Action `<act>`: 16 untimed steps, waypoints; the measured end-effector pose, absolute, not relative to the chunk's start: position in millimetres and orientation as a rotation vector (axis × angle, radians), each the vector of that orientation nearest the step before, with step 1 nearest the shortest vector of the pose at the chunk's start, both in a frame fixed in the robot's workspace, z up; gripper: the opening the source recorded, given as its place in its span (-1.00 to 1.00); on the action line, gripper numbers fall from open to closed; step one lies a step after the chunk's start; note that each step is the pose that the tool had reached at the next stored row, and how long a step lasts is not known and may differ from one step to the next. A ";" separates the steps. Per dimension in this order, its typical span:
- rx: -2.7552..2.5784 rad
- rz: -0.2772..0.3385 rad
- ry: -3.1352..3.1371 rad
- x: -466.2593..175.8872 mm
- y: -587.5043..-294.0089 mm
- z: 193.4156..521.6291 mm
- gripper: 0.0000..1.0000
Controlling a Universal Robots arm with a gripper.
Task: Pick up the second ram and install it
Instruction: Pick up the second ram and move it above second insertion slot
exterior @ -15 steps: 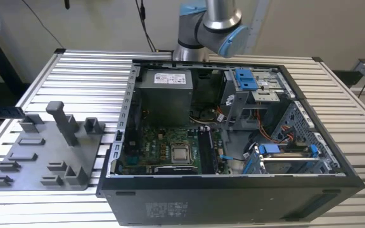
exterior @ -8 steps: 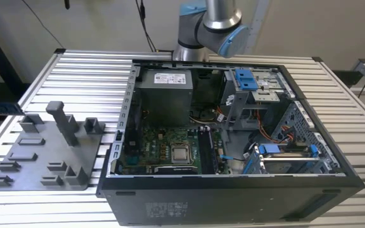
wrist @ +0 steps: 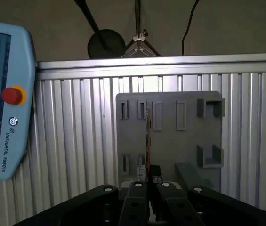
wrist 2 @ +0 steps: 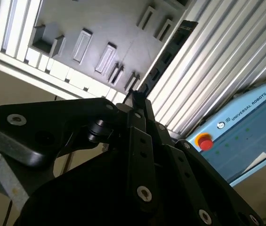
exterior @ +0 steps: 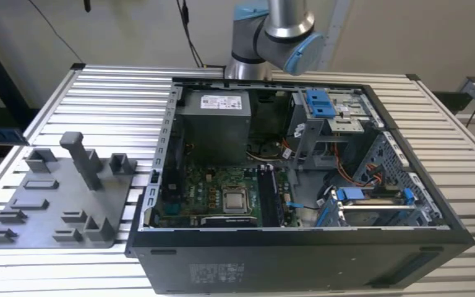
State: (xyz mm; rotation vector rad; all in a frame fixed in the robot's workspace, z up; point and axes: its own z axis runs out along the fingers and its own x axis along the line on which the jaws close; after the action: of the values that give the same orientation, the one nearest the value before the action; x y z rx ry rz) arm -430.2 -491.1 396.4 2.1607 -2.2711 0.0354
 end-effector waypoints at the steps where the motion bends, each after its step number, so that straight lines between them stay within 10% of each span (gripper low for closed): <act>1: 2.161 0.035 -2.271 -430.2 -491.1 397.6 -0.72; 16: 2.161 0.035 -2.271 -430.4 -491.1 416.6 -0.72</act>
State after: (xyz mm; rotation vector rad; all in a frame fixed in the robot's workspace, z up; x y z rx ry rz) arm -430.4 -491.1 416.6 2.1608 -2.2712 0.0354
